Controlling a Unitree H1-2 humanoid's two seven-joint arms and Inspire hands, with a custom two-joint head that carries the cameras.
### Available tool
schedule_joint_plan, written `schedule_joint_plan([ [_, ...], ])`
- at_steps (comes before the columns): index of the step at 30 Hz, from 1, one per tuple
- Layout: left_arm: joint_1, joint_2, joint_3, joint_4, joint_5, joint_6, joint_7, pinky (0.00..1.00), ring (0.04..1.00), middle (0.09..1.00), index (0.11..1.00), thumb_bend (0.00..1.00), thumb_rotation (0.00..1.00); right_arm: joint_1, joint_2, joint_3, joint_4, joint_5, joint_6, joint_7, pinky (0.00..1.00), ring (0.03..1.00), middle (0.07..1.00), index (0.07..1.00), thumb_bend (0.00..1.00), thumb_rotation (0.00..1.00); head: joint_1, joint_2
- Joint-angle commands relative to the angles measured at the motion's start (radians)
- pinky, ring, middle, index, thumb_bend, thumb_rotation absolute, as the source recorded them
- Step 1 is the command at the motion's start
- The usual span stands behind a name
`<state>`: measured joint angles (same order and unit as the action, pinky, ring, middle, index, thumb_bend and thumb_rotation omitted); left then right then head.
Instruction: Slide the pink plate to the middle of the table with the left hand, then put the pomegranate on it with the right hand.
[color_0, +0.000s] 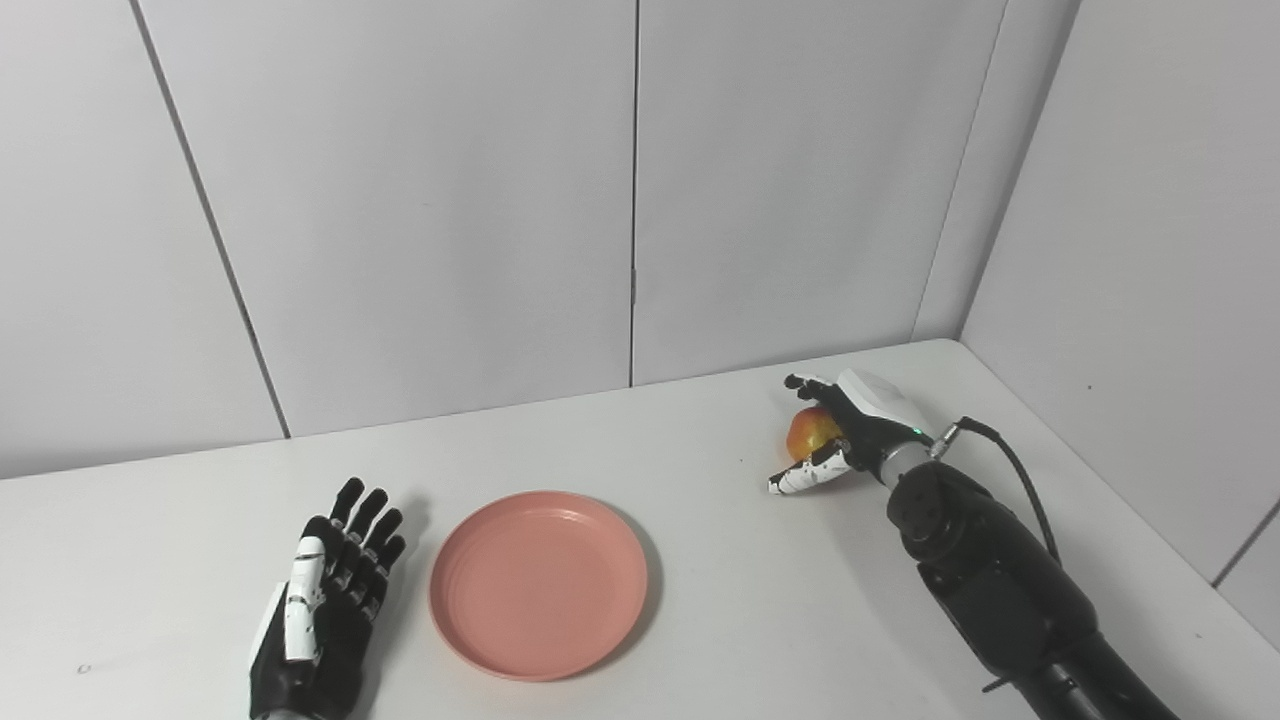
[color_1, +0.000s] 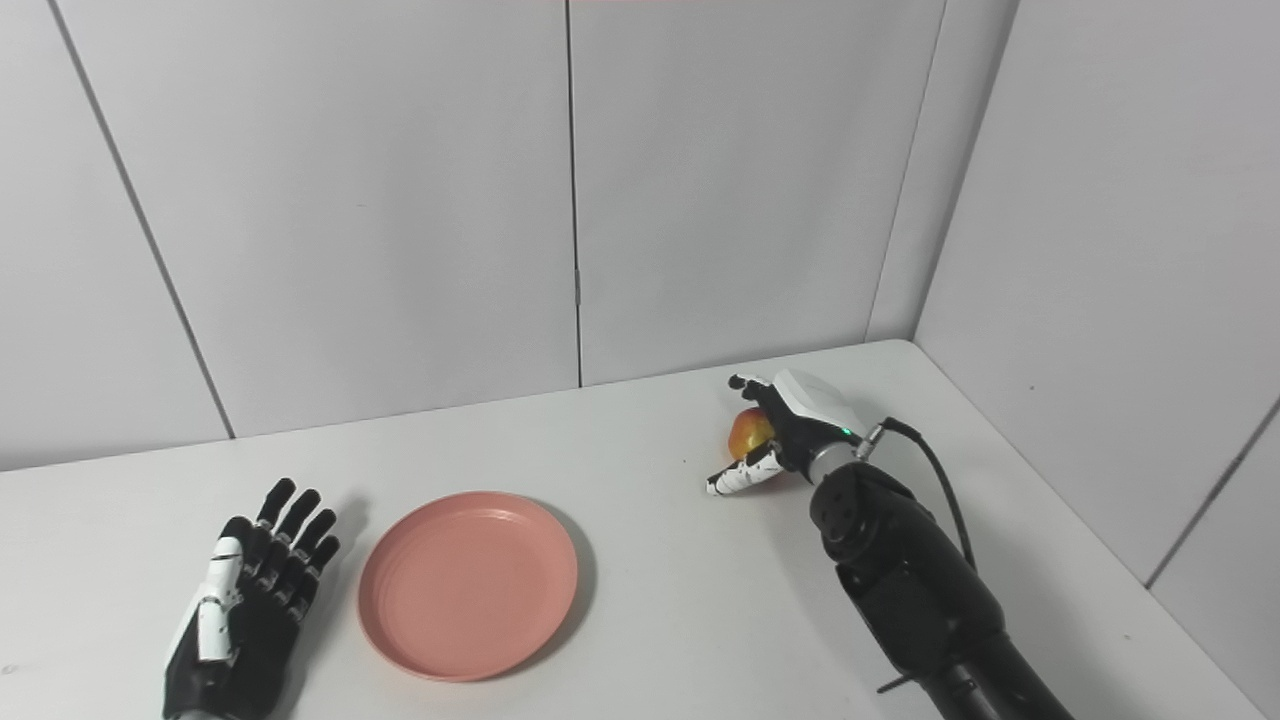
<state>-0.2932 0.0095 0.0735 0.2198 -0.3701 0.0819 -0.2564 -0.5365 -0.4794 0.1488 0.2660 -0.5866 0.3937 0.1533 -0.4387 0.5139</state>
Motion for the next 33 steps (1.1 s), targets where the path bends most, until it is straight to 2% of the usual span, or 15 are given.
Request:
schedule_joint_plan([
  [1, 0.018, 0.005, 0.002, 0.004, -0.007, 0.029, -0.001, 0.99, 0.97, 0.978, 0.97, 0.41, 1.0, -0.05, -0.019, -0.024, -0.013, -0.006, 0.004, -0.04, 0.62, 0.696, 0.755, 0.755, 0.86, 0.03, 0.001, 0.0],
  [5, 0.018, 0.004, 0.002, 0.004, -0.001, 0.03, 0.006, 0.98, 0.962, 0.97, 0.962, 0.41, 1.0, -0.055, -0.012, -0.025, 0.01, -0.013, -0.008, -0.075, 0.52, 0.576, 0.637, 0.66, 0.79, 0.0, 0.004, 0.003],
  [6, 0.018, 0.004, 0.001, 0.004, 0.001, 0.028, 0.005, 0.98, 0.962, 0.97, 0.962, 0.41, 1.0, -0.057, -0.012, -0.022, 0.017, -0.014, -0.014, -0.085, 0.49, 0.537, 0.536, 0.578, 0.63, 0.0, 0.004, 0.003],
  [7, 0.018, 0.004, 0.0, 0.005, 0.002, 0.026, 0.004, 0.98, 0.963, 0.971, 0.962, 0.41, 1.0, -0.058, -0.012, -0.02, 0.023, -0.016, -0.02, -0.094, 0.47, 0.515, 0.502, 0.547, 0.58, 0.0, 0.006, 0.004],
  [8, 0.017, 0.005, 0.0, 0.006, 0.002, 0.025, 0.003, 0.99, 0.965, 0.974, 0.966, 0.41, 1.0, -0.059, -0.013, -0.015, 0.029, -0.019, -0.022, -0.102, 0.43, 0.445, 0.498, 0.526, 0.54, 0.0, 0.006, 0.004],
  [9, 0.017, 0.005, -0.001, 0.007, 0.002, 0.024, 0.002, 0.99, 0.967, 0.976, 0.968, 0.41, 1.0, -0.06, -0.014, -0.012, 0.033, -0.021, -0.023, -0.107, 0.41, 0.421, 0.498, 0.521, 0.53, 0.0, 0.006, 0.004],
  [13, 0.016, 0.008, -0.003, 0.015, 0.003, 0.013, -0.006, 0.99, 0.967, 0.976, 0.97, 0.41, 1.0, -0.06, -0.018, -0.001, 0.022, -0.028, -0.01, -0.112, 0.37, 0.4, 0.497, 0.522, 0.52, 0.0, 0.008, 0.006],
  [19, 0.015, 0.007, -0.004, 0.016, 0.002, 0.013, -0.007, 0.99, 0.97, 0.98, 0.973, 0.41, 1.0, -0.051, -0.021, -0.014, -0.012, -0.021, 0.005, -0.107, 0.39, 0.41, 0.509, 0.498, 0.52, 0.0, 0.016, 0.008],
  [24, 0.015, 0.003, -0.003, 0.01, 0.004, 0.024, 0.003, 0.99, 0.97, 0.979, 0.969, 0.42, 1.0, -0.037, -0.023, -0.034, -0.057, -0.017, 0.012, -0.112, 0.44, 0.446, 0.541, 0.462, 0.52, 0.0, 0.025, 0.007],
  [31, 0.017, -0.009, -0.008, 0.001, 0.008, 0.031, 0.018, 0.99, 0.967, 0.974, 0.966, 0.42, 1.0, -0.012, -0.015, -0.064, -0.141, -0.022, 0.012, -0.125, 0.32, 0.372, 0.469, 0.554, 0.51, 0.0, 0.059, 0.008],
  [33, 0.019, -0.01, -0.014, -0.003, 0.014, 0.032, 0.018, 0.99, 0.97, 0.978, 0.969, 0.42, 1.0, -0.004, -0.011, -0.07, -0.187, -0.029, 0.027, -0.116, 0.34, 0.374, 0.471, 0.559, 0.51, 0.0, 0.068, 0.008],
])
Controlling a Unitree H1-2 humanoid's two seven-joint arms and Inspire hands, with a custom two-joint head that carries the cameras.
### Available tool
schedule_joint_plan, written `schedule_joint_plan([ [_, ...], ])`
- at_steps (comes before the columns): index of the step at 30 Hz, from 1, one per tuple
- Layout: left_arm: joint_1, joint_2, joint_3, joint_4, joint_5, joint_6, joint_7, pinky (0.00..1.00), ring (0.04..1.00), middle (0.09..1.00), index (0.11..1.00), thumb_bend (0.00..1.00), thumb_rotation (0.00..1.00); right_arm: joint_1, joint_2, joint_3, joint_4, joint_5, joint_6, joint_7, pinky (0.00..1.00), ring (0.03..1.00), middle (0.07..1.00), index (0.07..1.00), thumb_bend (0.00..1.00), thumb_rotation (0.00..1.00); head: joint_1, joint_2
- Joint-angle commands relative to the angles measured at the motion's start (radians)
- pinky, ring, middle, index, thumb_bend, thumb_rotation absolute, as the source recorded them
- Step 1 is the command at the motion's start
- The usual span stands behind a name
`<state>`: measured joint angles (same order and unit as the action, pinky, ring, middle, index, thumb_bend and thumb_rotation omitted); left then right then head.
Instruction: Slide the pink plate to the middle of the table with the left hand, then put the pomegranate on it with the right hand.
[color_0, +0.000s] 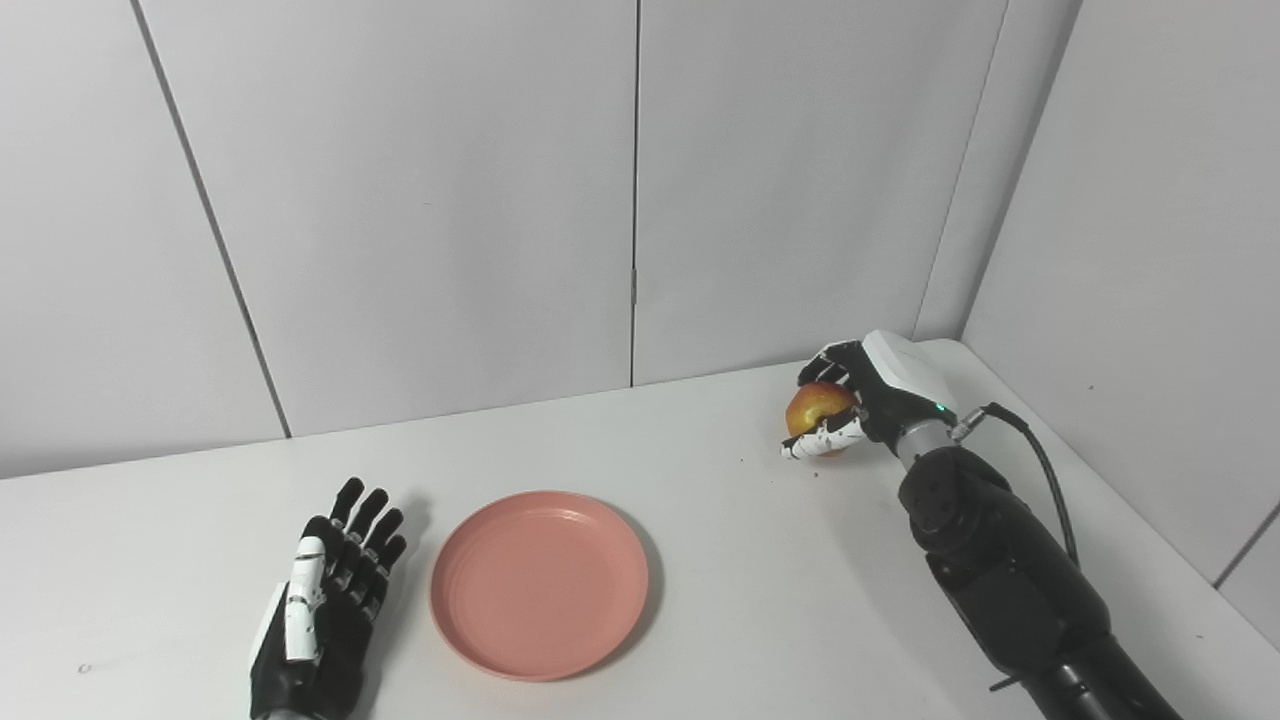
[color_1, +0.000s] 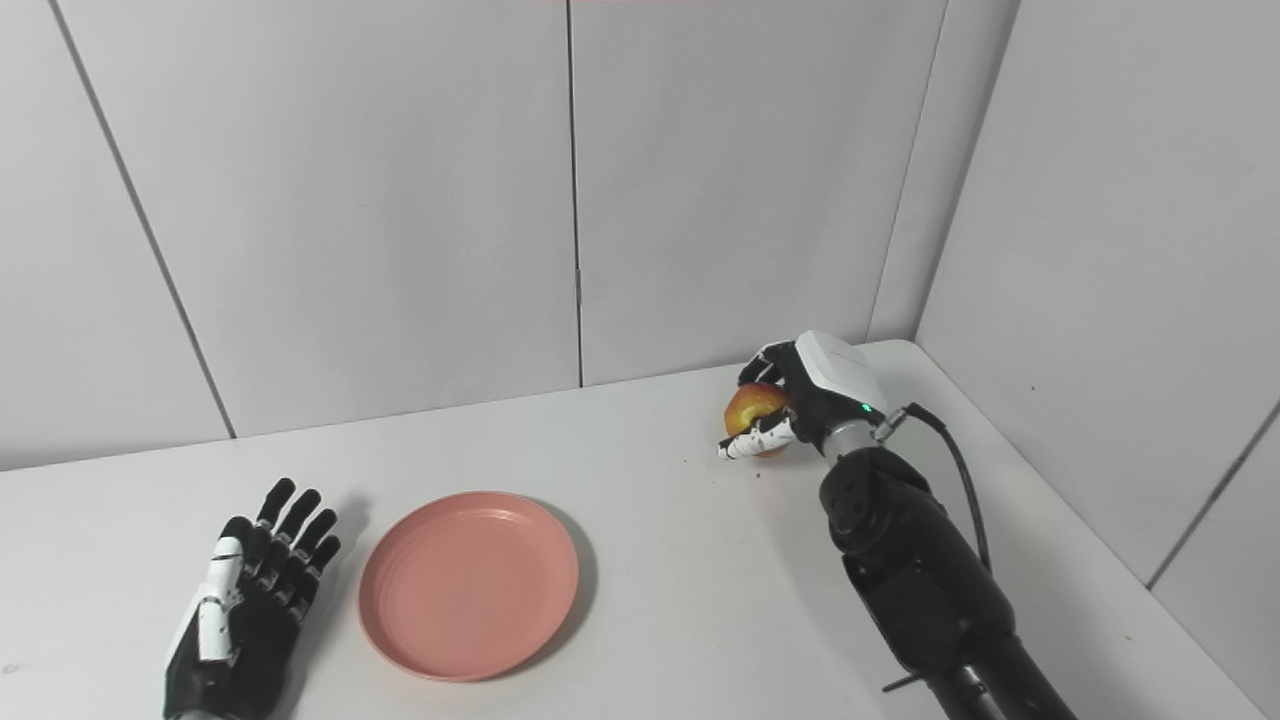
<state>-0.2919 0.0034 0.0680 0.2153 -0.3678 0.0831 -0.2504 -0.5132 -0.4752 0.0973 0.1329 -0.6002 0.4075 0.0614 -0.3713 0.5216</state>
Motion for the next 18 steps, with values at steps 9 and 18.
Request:
schedule_joint_plan([
  [9, 0.032, -0.029, -0.027, -0.042, 0.044, 0.06, 0.058, 0.97, 0.954, 0.961, 0.954, 0.42, 1.0, -0.018, 0.022, 0.003, -0.224, -0.041, 0.021, 0.003, 0.34, 0.38, 0.483, 0.563, 0.51, 0.0, 0.043, 0.005],
  [18, 0.035, -0.051, -0.045, -0.063, 0.073, 0.081, 0.102, 0.96, 0.944, 0.952, 0.942, 0.43, 1.0, -0.036, 0.122, 0.082, -0.359, -0.101, -0.001, 0.04, 0.37, 0.394, 0.494, 0.536, 0.51, 0.0, 0.091, 0.009],
])
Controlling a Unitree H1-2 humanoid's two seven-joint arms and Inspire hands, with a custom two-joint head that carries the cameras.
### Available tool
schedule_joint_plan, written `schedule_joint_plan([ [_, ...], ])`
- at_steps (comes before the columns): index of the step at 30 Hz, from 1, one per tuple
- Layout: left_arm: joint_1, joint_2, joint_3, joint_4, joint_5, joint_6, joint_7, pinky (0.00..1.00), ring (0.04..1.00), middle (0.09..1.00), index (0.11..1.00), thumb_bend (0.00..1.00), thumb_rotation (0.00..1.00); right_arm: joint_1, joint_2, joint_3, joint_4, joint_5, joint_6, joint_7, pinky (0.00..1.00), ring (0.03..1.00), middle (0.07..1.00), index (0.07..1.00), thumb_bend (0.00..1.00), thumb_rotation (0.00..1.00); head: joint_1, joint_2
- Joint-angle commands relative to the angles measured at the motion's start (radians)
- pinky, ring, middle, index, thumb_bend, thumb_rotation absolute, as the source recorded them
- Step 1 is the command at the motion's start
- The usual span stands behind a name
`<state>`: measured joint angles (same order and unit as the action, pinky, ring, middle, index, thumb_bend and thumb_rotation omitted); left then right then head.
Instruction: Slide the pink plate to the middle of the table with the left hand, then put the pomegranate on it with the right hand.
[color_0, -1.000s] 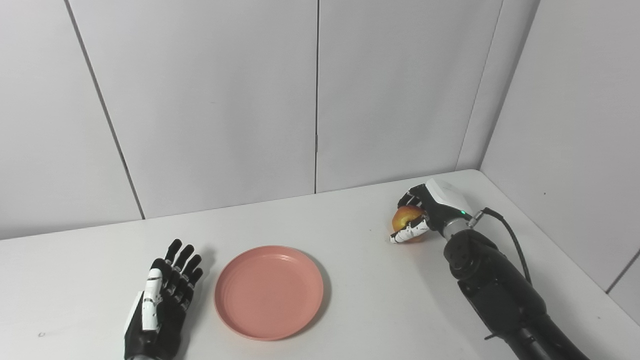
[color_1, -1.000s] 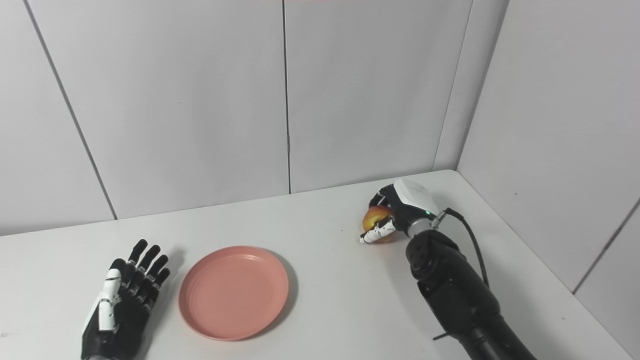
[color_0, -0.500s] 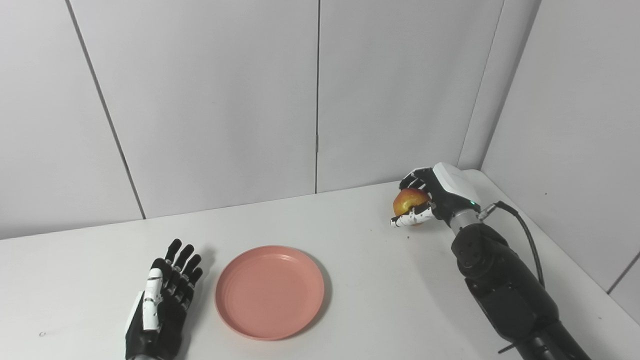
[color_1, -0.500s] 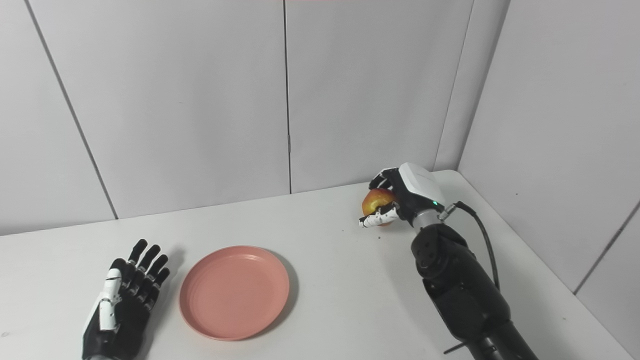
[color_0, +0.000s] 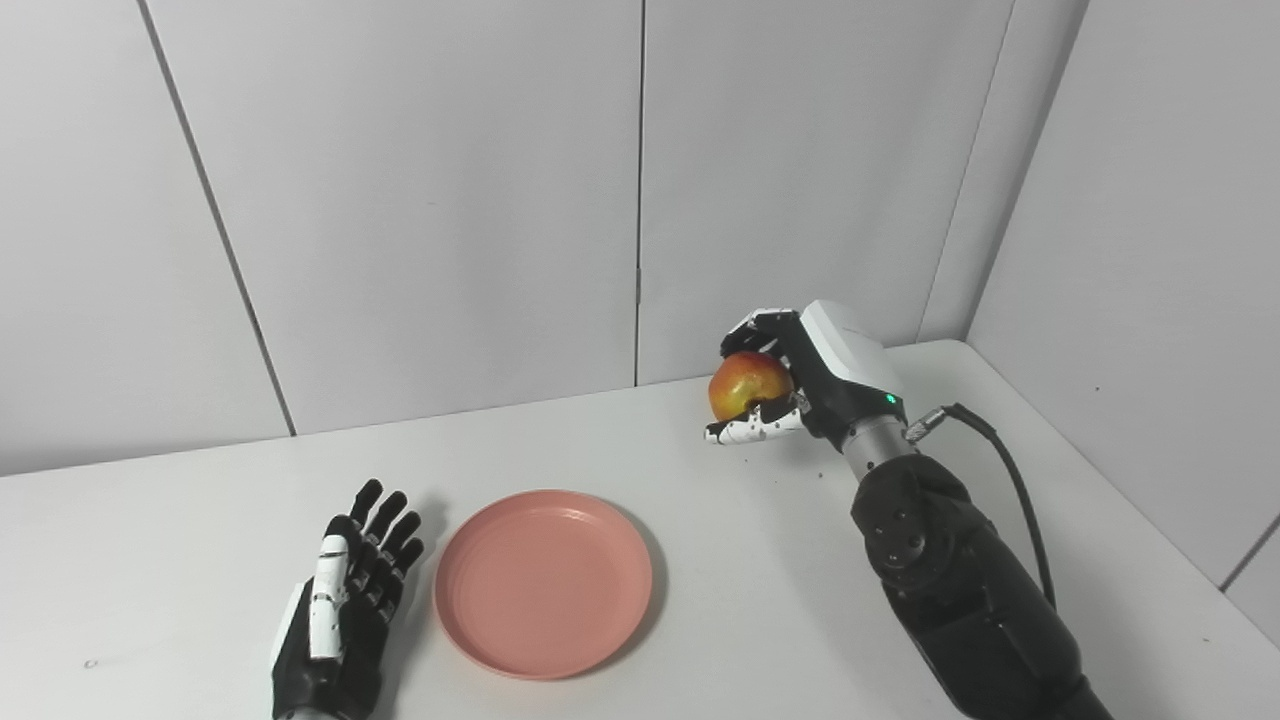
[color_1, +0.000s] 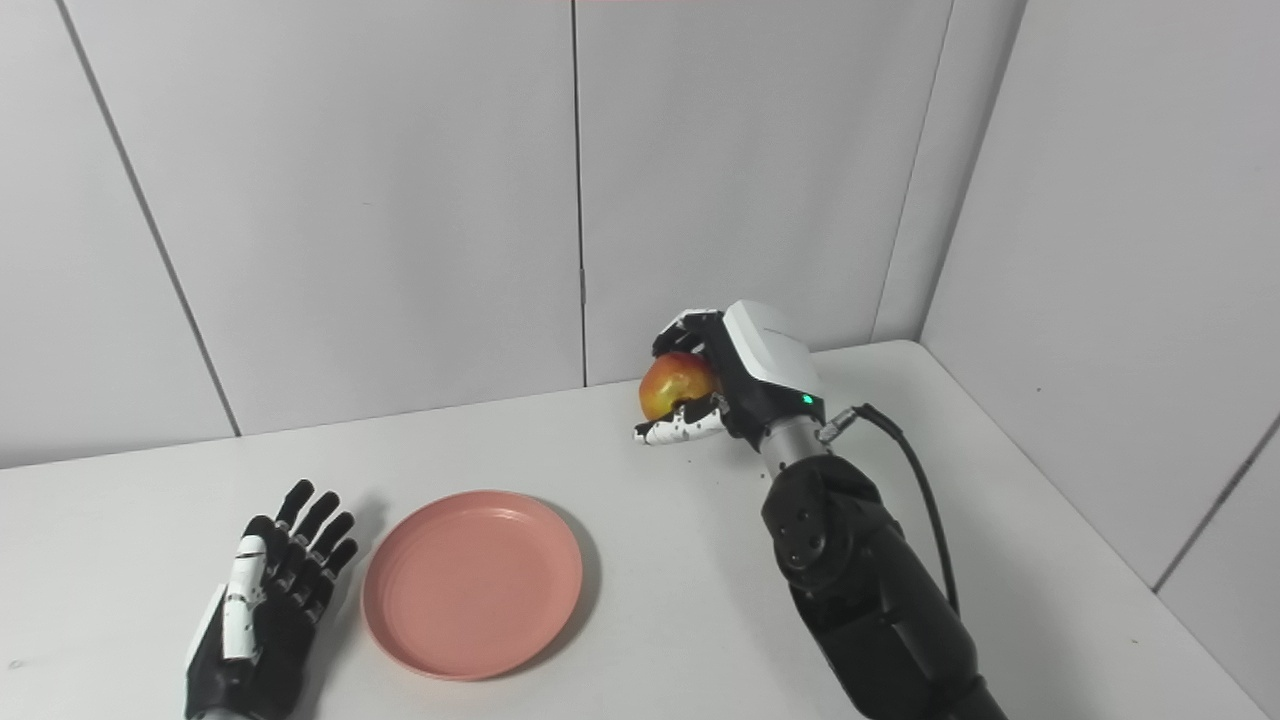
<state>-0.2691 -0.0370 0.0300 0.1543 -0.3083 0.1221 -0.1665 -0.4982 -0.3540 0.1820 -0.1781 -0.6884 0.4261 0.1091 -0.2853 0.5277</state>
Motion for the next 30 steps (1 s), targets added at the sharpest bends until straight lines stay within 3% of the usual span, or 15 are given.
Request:
schedule_joint_plan([
  [1, 0.012, -0.013, -0.008, -0.006, 0.017, 0.048, 0.024, 0.96, 0.941, 0.949, 0.94, 0.43, 1.0, -0.052, 0.01, 0.002, -0.057, -0.013, -0.021, -0.001, 0.36, 0.391, 0.491, 0.539, 0.51, 0.0, 0.006, 0.003],
  [5, 0.013, -0.026, -0.011, -0.016, 0.032, 0.049, 0.04, 0.94, 0.925, 0.938, 0.93, 0.43, 1.0, -0.064, 0.069, 0.046, -0.069, -0.046, -0.01, 0.015, 0.34, 0.372, 0.492, 0.564, 0.51, 0.0, 0.032, 0.01],
  [19, 0.013, -0.064, -0.043, -0.032, 0.082, 0.052, 0.07, 0.94, 0.928, 0.939, 0.933, 0.44, 1.0, -0.047, 0.212, 0.145, -0.006, -0.072, -0.085, -0.002, 0.35, 0.375, 0.491, 0.553, 0.51, 0.0, 0.17, 0.036],
  [30, 0.005, -0.105, -0.061, -0.04, 0.131, 0.059, 0.114, 0.93, 0.91, 0.929, 0.928, 0.45, 1.0, 0.006, 0.265, 0.173, 0.089, -0.066, -0.158, -0.057, 0.35, 0.379, 0.501, 0.545, 0.51, 0.0, 0.285, 0.06],
])
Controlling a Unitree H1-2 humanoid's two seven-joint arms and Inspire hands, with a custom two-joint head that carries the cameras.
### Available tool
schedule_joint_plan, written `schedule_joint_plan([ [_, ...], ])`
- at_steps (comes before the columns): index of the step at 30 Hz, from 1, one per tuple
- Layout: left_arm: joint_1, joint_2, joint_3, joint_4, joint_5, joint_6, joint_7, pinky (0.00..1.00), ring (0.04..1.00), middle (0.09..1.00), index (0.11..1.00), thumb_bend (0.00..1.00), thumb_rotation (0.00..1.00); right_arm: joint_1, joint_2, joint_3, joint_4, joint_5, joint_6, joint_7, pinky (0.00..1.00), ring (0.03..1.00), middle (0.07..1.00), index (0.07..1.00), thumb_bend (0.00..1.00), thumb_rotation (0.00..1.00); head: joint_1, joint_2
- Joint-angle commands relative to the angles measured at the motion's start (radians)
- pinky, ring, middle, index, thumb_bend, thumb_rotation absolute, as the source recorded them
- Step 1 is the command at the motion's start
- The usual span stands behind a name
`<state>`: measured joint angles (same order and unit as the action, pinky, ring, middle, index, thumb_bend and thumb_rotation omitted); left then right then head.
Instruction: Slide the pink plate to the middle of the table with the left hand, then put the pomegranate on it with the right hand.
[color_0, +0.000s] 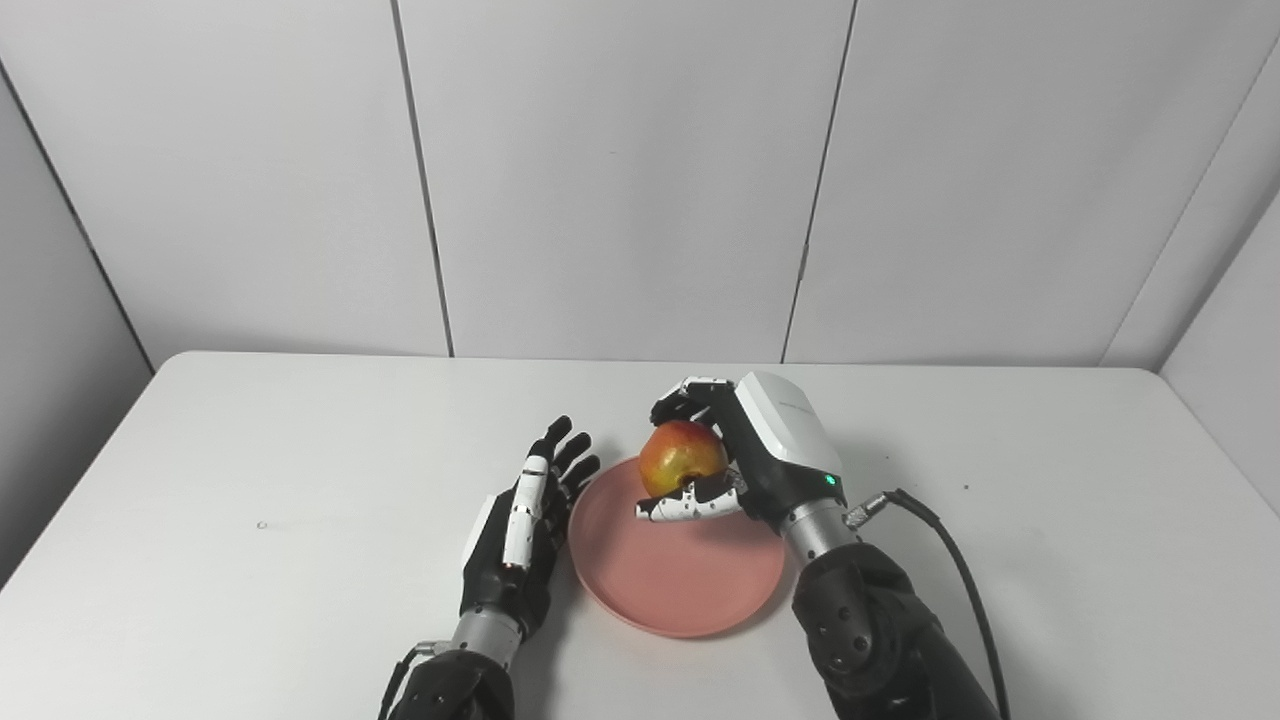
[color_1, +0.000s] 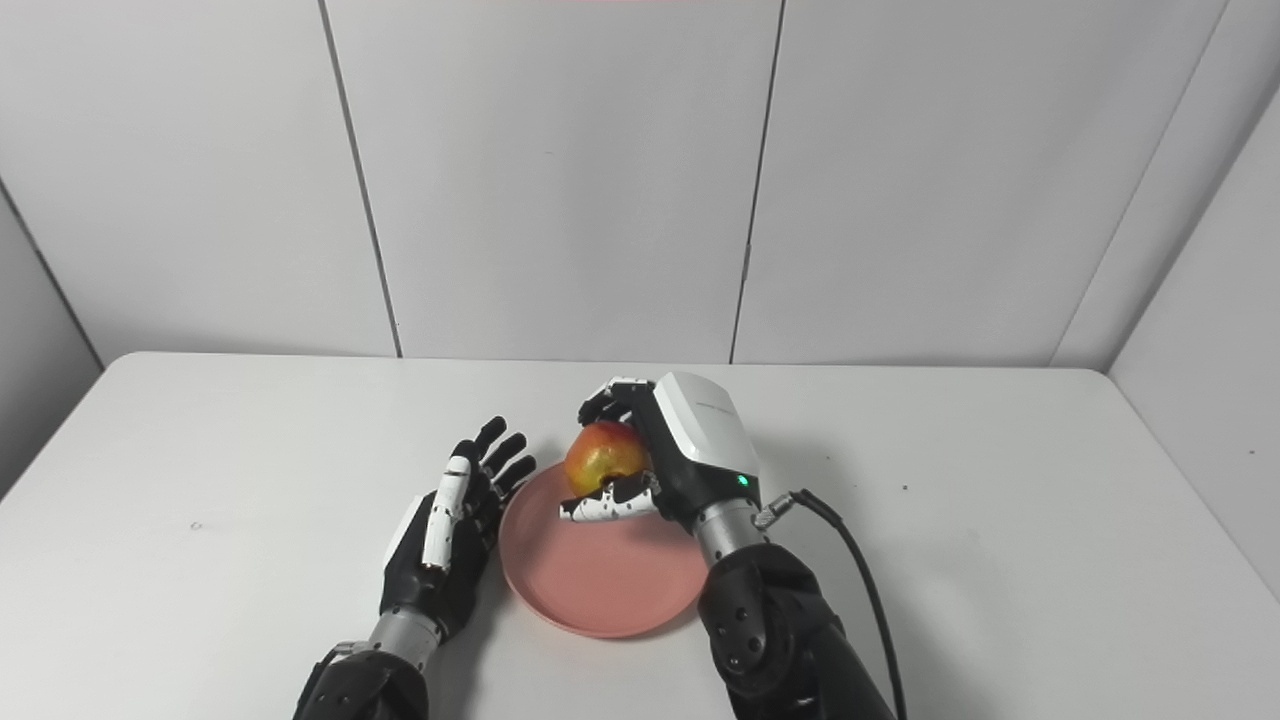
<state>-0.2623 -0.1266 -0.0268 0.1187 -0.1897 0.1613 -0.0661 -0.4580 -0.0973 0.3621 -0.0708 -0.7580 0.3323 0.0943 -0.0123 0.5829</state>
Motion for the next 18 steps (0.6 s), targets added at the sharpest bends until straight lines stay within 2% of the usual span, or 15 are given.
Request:
schedule_joint_plan([
  [1, -0.002, -0.017, -0.005, -0.005, 0.015, 0.021, 0.017, 0.92, 0.908, 0.927, 0.926, 0.45, 1.0, -0.033, 0.009, -0.007, -0.015, 0.006, -0.067, -0.044, 0.35, 0.379, 0.501, 0.545, 0.51, 0.0, 0.012, 0.004],
  [18, -0.009, -0.025, -0.011, -0.002, 0.056, -0.011, 0.04, 0.91, 0.918, 0.93, 0.922, 0.44, 1.0, 0.013, 0.021, 0.004, 0.074, 0.029, -0.106, -0.079, 0.35, 0.379, 0.498, 0.545, 0.51, 0.0, 0.025, 0.023],
])
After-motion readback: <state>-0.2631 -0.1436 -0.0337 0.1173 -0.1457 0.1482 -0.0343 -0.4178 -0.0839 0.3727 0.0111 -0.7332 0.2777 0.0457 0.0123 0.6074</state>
